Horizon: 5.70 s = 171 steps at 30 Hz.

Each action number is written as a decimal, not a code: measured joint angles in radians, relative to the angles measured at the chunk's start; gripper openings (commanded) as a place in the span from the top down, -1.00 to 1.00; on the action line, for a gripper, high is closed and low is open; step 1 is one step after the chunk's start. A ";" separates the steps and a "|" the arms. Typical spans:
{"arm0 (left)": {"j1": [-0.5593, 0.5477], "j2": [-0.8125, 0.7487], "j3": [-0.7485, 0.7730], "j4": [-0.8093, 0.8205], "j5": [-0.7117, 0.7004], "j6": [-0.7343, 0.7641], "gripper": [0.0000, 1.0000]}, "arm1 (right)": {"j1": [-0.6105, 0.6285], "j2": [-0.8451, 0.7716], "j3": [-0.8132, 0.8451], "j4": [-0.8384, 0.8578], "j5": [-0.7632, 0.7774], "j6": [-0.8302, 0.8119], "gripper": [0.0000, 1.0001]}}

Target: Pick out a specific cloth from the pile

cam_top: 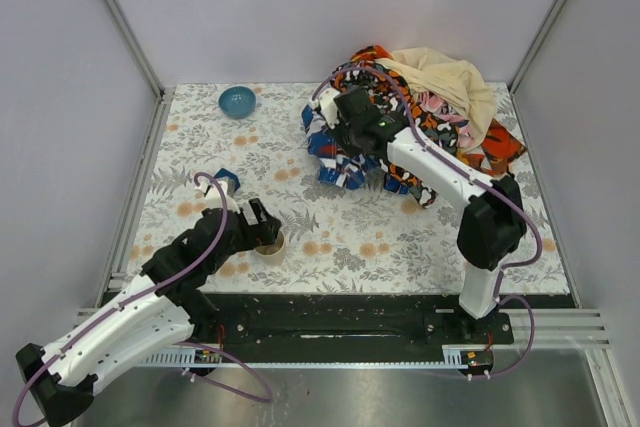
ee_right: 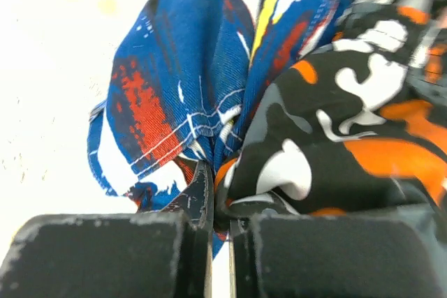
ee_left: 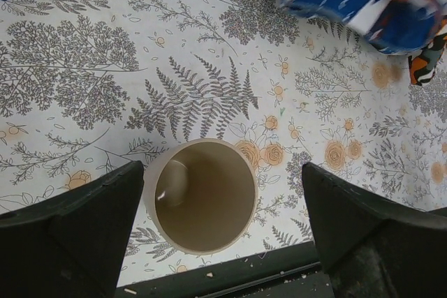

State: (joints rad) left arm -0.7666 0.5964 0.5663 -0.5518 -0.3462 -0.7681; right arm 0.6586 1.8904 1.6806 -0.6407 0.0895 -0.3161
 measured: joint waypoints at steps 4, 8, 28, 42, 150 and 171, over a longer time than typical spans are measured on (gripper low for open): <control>0.000 0.008 0.002 -0.001 -0.005 0.001 -0.98 | -0.034 -0.080 0.040 0.038 0.079 0.027 1.00; 0.000 0.038 0.018 -0.002 -0.011 0.008 -0.98 | -0.144 -0.073 0.136 0.052 0.135 0.071 1.00; 0.114 0.908 0.621 0.241 0.164 0.079 -0.98 | -0.802 0.549 0.603 0.020 -0.052 0.430 1.00; 0.172 1.772 1.329 0.384 0.353 -0.147 -0.98 | -0.861 0.565 0.522 0.089 -0.184 0.499 0.92; -0.347 1.157 0.661 0.077 -0.003 -0.035 0.06 | -0.870 -1.219 -1.194 0.329 -0.316 0.909 -0.99; -0.237 0.447 0.523 0.073 0.008 0.132 -0.98 | -0.870 -1.215 -1.193 0.303 -0.264 0.913 -0.99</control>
State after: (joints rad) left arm -1.0031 1.0435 1.0889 -0.4789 -0.3382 -0.6357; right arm -0.2111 0.6754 0.4873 -0.3374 -0.1745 0.5968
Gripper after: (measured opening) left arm 0.988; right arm 0.993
